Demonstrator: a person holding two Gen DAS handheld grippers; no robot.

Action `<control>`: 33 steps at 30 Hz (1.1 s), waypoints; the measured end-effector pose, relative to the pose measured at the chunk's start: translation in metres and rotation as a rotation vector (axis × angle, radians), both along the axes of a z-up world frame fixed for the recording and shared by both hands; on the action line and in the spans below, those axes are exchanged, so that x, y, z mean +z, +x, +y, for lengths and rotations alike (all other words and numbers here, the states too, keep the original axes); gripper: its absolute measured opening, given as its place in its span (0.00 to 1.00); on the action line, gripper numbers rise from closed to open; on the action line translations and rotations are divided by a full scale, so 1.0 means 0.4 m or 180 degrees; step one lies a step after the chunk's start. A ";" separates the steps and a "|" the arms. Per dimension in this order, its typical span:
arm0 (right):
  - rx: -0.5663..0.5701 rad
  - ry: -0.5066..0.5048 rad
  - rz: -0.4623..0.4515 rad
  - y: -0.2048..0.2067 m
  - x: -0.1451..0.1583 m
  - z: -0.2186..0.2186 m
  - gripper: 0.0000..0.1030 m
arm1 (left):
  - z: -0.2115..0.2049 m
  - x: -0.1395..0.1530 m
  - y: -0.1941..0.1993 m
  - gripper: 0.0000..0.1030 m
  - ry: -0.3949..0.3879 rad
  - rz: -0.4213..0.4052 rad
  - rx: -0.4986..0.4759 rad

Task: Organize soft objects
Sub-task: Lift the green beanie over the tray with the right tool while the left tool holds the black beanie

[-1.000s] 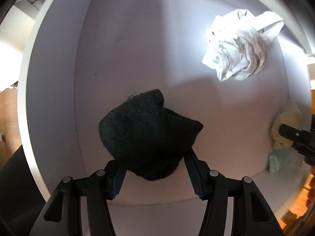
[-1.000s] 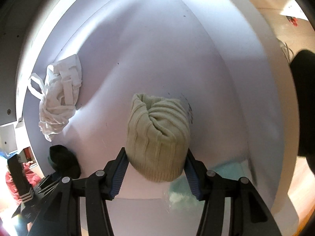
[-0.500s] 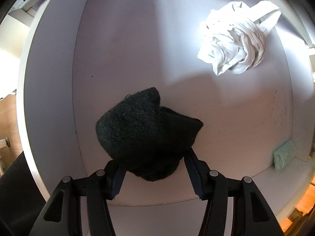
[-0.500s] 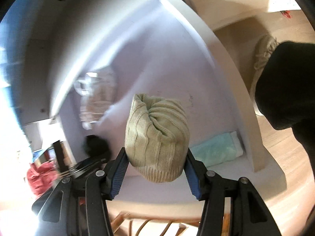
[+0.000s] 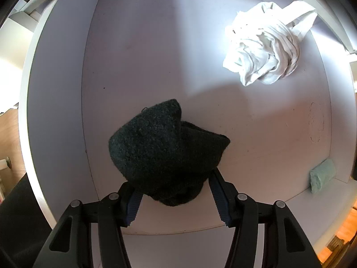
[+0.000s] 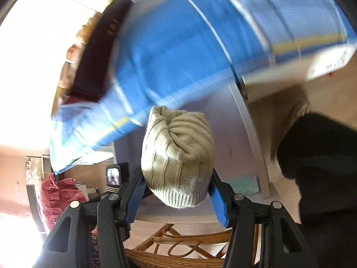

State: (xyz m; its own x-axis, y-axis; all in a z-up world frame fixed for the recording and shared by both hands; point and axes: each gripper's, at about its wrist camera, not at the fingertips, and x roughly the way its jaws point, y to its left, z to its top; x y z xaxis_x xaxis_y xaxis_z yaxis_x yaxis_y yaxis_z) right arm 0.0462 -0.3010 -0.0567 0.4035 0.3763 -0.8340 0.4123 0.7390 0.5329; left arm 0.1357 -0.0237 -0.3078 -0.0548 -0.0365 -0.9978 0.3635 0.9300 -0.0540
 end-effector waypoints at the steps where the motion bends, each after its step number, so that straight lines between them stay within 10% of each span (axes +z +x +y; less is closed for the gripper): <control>1: 0.0037 -0.0053 -0.0062 0.006 0.030 0.003 0.54 | 0.000 0.000 0.000 0.56 -0.0001 0.0001 -0.0004; 16: 0.0689 -0.0627 -0.0583 0.234 0.329 0.128 0.54 | 0.028 -0.039 -0.004 0.56 -0.0050 0.0020 0.0032; 33: 0.1221 -0.1064 -0.0184 0.521 0.259 0.352 0.54 | 0.047 -0.042 0.007 0.56 -0.0072 0.0039 0.0058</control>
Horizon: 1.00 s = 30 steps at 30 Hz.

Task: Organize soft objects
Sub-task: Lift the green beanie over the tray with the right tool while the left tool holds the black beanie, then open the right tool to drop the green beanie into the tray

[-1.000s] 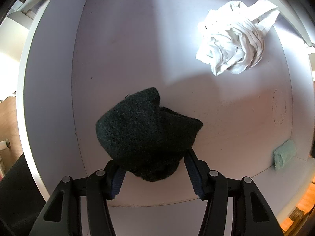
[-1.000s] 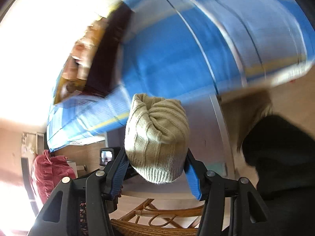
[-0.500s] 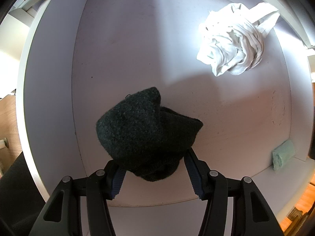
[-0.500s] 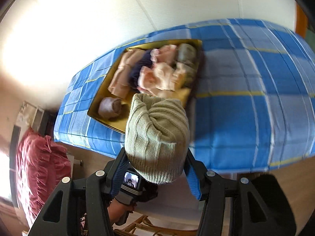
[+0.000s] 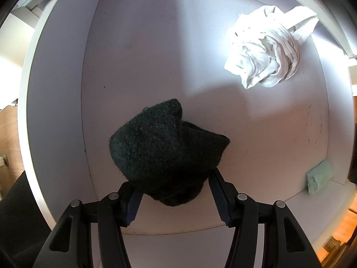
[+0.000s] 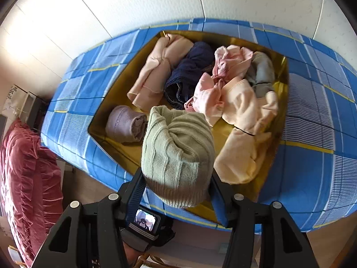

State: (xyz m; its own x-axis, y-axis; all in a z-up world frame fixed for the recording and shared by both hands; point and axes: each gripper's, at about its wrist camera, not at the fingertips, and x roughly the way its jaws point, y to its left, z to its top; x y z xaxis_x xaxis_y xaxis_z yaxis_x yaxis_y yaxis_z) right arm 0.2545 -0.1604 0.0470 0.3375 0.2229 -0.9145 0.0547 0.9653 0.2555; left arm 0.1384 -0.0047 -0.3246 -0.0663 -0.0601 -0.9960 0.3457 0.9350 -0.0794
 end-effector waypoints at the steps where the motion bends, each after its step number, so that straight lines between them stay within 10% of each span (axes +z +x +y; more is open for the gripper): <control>1: -0.0002 -0.0010 0.0027 0.008 -0.008 0.003 0.54 | 0.002 0.000 0.002 0.56 -0.0002 0.0002 0.0001; 16: -0.0166 -0.0185 0.0330 0.053 -0.122 -0.008 0.56 | 0.012 -0.009 0.000 0.56 -0.0012 0.0005 0.0030; 30: 0.0114 -0.0310 -0.0244 -0.068 0.013 -0.048 0.56 | 0.019 -0.009 -0.001 0.56 -0.0009 0.0008 0.0025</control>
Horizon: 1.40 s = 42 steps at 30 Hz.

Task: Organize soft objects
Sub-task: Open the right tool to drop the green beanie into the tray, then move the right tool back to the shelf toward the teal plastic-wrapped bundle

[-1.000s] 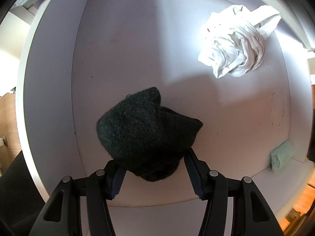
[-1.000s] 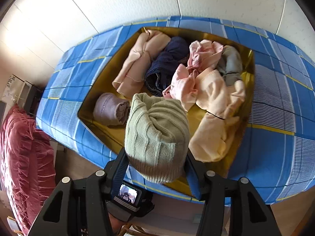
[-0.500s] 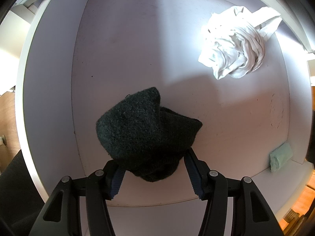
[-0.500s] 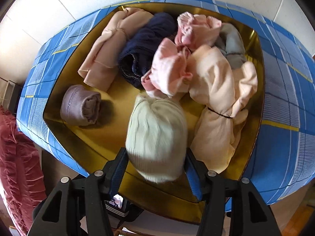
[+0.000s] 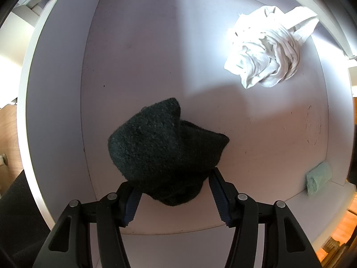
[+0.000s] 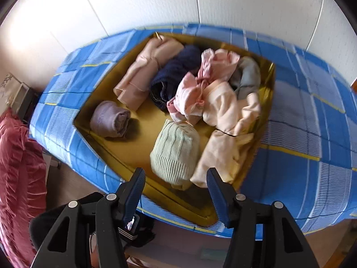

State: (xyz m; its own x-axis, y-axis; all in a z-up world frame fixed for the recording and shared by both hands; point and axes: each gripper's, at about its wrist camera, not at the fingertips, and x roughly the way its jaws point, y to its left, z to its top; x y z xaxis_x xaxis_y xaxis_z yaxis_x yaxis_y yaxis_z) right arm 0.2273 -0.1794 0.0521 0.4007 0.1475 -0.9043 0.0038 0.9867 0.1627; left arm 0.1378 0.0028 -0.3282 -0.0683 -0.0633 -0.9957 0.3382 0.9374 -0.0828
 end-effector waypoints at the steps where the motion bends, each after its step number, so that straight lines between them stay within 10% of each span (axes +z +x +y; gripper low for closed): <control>1: 0.0026 0.0035 -0.0061 -0.016 0.011 -0.003 0.56 | 0.001 0.000 -0.001 0.56 -0.0002 0.0001 0.0002; 14: 0.0798 0.0283 -0.0235 -0.307 -0.030 0.020 0.56 | 0.013 -0.023 -0.032 0.56 -0.0032 -0.0023 -0.0003; 21: 0.1050 -0.0160 0.0657 -0.408 -0.281 0.046 0.56 | 0.001 -0.027 -0.046 0.56 0.0003 -0.0035 -0.0047; 31: 0.0224 -0.0289 0.2109 -0.378 -0.672 -0.079 0.56 | -0.008 -0.012 -0.051 0.56 0.0043 -0.0049 -0.0095; 42: 0.0044 -0.0434 0.2833 -0.366 -0.866 -0.113 0.57 | -0.021 -0.016 -0.057 0.56 0.0092 -0.0109 -0.0120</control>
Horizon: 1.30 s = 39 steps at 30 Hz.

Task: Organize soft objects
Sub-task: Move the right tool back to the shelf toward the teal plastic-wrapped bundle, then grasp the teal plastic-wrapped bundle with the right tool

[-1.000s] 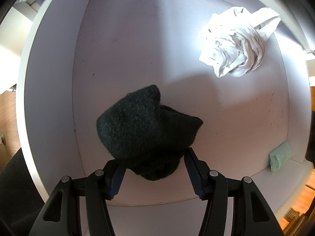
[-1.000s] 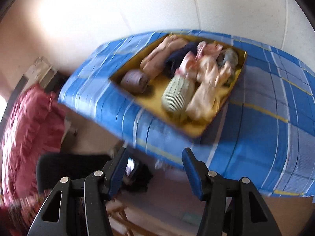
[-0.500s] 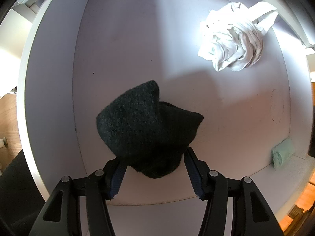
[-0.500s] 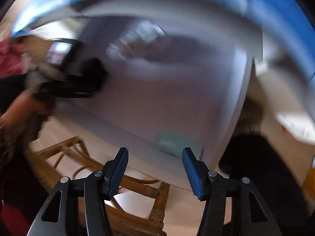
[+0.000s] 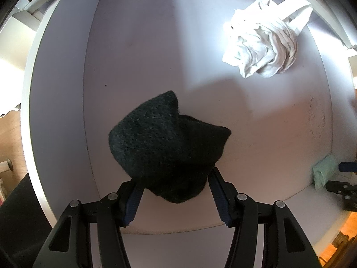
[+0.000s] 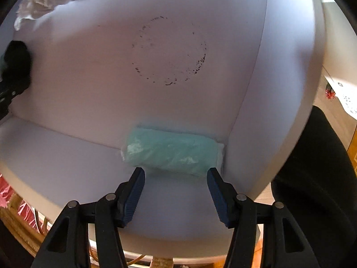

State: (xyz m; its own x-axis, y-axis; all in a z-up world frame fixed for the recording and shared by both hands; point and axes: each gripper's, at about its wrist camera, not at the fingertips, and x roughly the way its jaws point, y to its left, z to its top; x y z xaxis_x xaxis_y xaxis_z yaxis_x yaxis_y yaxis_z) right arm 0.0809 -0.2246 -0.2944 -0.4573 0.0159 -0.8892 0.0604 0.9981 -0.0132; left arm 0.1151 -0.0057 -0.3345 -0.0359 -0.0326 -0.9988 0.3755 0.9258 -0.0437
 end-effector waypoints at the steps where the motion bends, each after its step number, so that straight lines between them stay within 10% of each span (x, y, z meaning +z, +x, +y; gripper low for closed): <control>1: -0.0005 -0.0019 0.0006 0.000 -0.006 -0.004 0.58 | -0.001 0.001 -0.001 0.56 0.0000 -0.0010 0.0004; 16: 0.0509 -0.0373 -0.0456 0.013 -0.020 0.049 0.62 | -0.025 0.001 -0.031 0.56 0.0045 -0.0098 -0.0030; 23: -0.0254 0.0016 -0.1300 0.077 0.097 -0.011 0.62 | -0.032 0.007 -0.031 0.56 0.0067 -0.0110 -0.0051; 39: -0.0366 0.0133 -0.0905 0.006 0.083 -0.064 0.62 | -0.044 0.020 -0.027 0.56 0.0047 -0.0103 -0.0033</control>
State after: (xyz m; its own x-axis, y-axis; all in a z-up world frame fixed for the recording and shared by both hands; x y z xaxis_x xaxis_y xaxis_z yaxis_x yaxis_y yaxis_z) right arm 0.0834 -0.2501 -0.2612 -0.1833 0.0923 -0.9787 0.1684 0.9838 0.0613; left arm 0.1044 -0.0235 -0.3266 -0.0037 -0.0175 -0.9998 0.3860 0.9223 -0.0176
